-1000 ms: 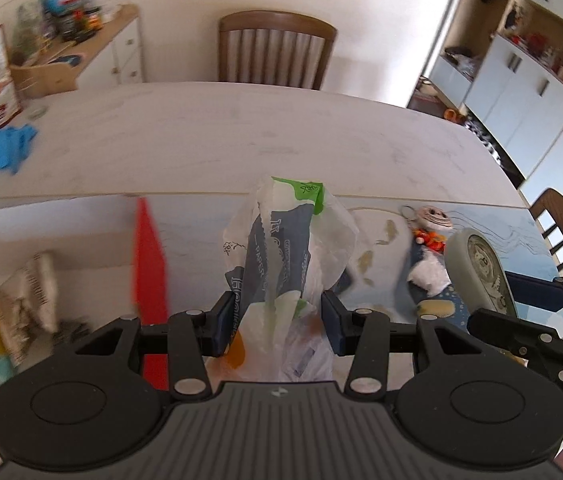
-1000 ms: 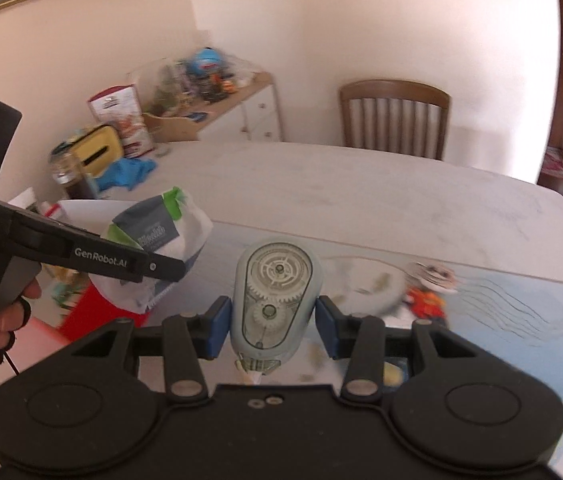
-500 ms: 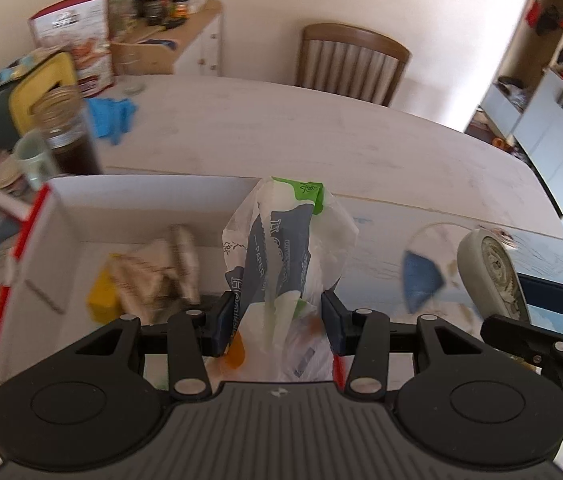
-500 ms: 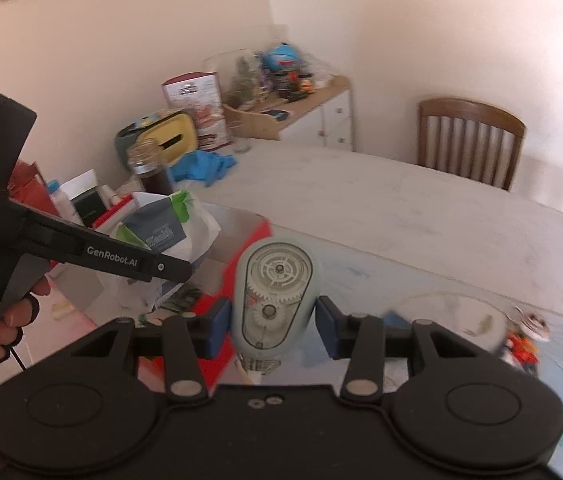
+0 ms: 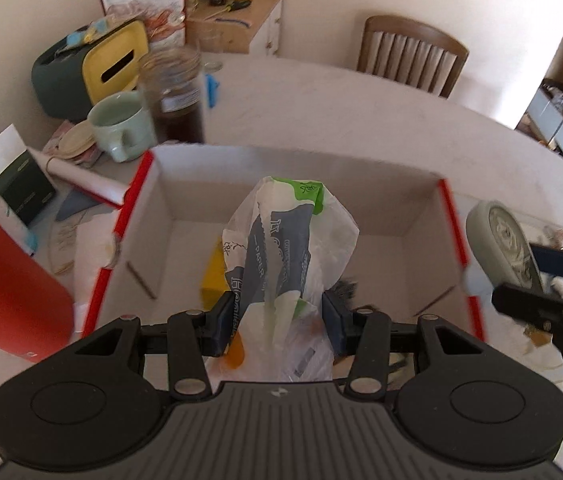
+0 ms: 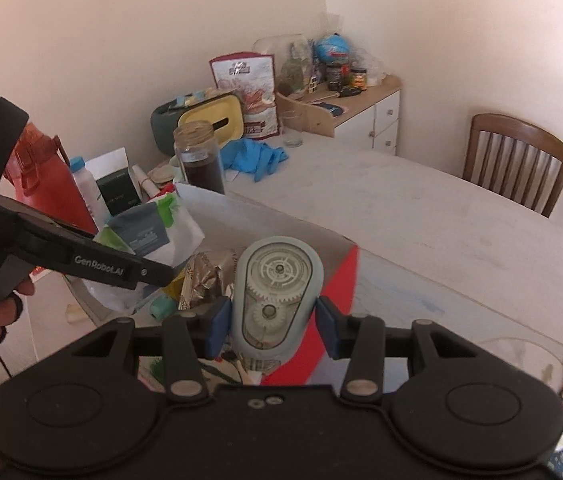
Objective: Organize objects
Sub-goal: 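Carry the white bag and tape dispenser with both grippers into the cardboard box, then open the left gripper releasing the white bag while the right gripper releases the tape dispenser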
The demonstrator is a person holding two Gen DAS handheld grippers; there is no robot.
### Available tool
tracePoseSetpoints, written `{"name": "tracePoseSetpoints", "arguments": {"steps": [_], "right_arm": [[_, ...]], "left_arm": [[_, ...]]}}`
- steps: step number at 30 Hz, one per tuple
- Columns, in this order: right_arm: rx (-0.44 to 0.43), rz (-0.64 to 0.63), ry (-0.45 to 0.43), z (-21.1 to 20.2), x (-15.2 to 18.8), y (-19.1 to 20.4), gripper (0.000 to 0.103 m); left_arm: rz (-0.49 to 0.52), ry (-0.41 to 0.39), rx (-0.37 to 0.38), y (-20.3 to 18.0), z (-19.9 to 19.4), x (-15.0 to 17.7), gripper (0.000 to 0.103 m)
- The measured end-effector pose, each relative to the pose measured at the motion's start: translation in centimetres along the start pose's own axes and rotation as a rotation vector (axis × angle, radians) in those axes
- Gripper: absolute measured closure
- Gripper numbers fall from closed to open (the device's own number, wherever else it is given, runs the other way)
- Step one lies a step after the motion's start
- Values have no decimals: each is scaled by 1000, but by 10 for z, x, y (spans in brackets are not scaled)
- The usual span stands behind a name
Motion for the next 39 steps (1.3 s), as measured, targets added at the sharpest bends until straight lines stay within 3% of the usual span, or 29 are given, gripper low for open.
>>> {"name": "tracePoseSetpoints", "arguments": {"steps": [17, 29, 39], "right_arm": [[75, -94, 137, 96, 7, 27, 59], [70, -139, 228, 121, 25, 44, 58], [69, -131, 245, 123, 29, 43, 58]], "left_arm": [[21, 108, -41, 28, 50, 15, 57], [47, 163, -16, 27, 65, 19, 56], [50, 202, -23, 28, 71, 28, 50]]}}
Point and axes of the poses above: each gripper's, at about its wrist camera, not at the fingertips, and z roughly the way its jaws point, y to its left, x to its underside, the point moved 10 cm from there along z, roughly the way its jaws point
